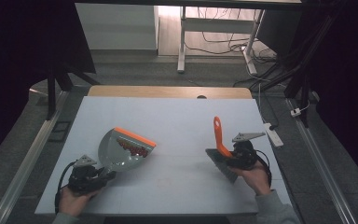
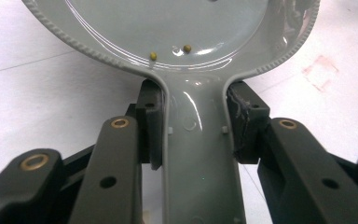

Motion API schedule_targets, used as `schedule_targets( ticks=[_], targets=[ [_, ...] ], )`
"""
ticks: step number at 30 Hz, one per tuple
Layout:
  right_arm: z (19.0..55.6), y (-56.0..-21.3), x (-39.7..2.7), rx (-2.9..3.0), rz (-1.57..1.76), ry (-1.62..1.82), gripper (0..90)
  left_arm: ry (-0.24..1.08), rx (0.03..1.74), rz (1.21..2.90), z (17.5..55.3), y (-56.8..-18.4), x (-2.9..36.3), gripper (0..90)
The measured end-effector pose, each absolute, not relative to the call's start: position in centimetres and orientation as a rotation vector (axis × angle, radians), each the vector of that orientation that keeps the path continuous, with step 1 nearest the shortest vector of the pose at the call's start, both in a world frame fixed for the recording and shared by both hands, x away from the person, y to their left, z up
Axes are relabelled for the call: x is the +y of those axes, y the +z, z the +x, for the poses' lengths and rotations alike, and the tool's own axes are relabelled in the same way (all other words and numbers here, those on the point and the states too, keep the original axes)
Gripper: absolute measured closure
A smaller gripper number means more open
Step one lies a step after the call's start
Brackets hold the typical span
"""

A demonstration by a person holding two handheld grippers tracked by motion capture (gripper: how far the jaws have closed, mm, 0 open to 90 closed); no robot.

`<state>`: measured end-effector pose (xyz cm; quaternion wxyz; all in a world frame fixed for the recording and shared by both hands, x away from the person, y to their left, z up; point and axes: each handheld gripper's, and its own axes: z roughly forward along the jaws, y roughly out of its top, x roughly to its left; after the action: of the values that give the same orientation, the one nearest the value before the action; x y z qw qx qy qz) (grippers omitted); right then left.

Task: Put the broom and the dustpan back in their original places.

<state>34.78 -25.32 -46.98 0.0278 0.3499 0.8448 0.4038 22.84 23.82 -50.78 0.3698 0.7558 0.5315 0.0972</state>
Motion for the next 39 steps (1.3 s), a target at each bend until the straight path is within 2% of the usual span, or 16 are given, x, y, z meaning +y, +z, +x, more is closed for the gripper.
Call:
schedule_targets(
  ticks=[20, 39],
  targets=[
    [34.4, -47.4, -25.5, 2.691, 1.136, 1.183, 77.1, 0.312, 1.604, 1.817, 22.4, -51.7, 24.4, 61.6],
    [34.8, -48.7, -25.6, 2.773, 1.178, 1.130, 76.9, 0.323, 1.760, 1.747, 24.5, -53.3, 21.2, 61.2]
  ],
)
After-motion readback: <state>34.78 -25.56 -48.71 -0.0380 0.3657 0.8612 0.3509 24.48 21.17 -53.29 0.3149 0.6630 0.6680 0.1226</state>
